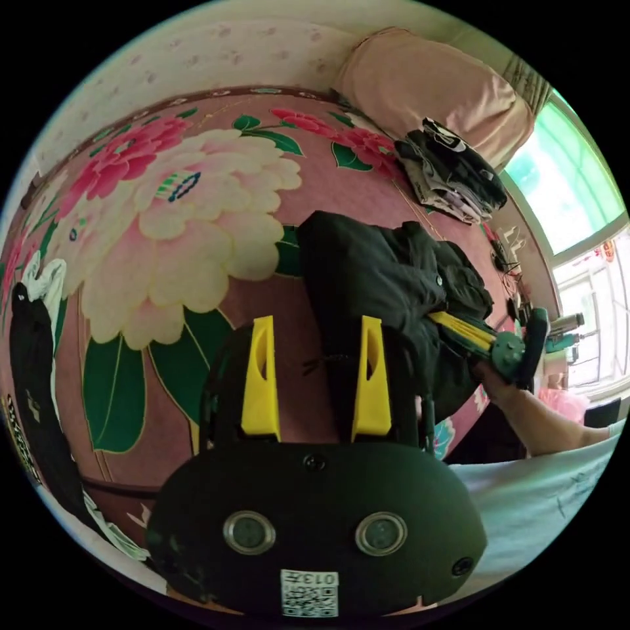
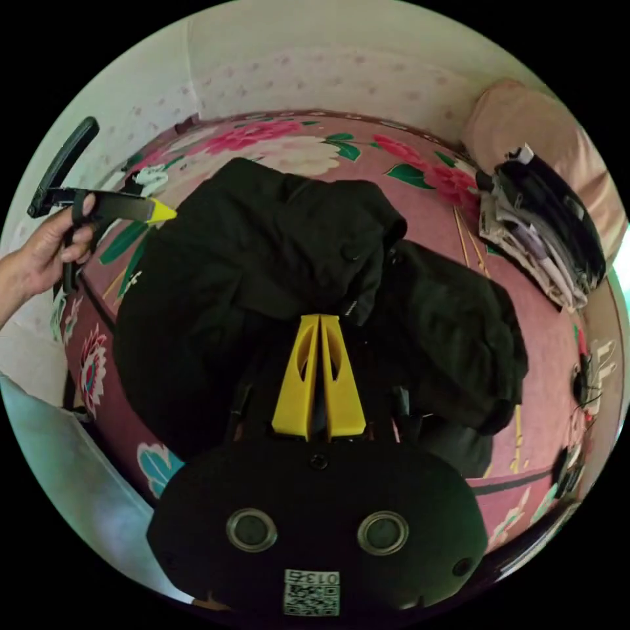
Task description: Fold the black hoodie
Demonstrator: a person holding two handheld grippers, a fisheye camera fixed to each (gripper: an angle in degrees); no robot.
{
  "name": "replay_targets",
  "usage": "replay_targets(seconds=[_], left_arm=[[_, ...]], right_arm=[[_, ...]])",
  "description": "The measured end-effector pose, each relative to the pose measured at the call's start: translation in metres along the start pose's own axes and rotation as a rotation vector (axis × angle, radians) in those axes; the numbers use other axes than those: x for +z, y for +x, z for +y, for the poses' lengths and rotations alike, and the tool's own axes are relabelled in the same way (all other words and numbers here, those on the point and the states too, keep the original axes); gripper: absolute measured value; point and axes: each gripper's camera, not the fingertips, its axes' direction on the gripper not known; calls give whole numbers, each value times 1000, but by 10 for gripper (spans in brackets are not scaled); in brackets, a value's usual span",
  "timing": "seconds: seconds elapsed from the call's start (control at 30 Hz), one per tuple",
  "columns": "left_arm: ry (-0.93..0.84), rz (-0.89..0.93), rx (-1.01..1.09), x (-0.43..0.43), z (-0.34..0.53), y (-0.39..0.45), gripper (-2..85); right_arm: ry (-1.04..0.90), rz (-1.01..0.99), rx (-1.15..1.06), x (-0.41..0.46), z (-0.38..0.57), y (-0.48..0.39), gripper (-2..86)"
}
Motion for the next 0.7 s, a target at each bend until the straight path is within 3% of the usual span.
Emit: replay_targets(seconds=[0.13,0.3,0.53,0.7], left_arm=[[-6,75,6,-9,-3,-29,207],[-76,165,99,1,-15,-43,216],[-190,351,84,48,-59,-72,206],[-297,548,-38,82,-64,-84,174]], right_arm=[[21,-123,85,10,-4,25,26],[77,-218,176,-23,-5,61,139],[156,-77,110,-34,-7,51,80],[-57,27,56,55,4,49,16]])
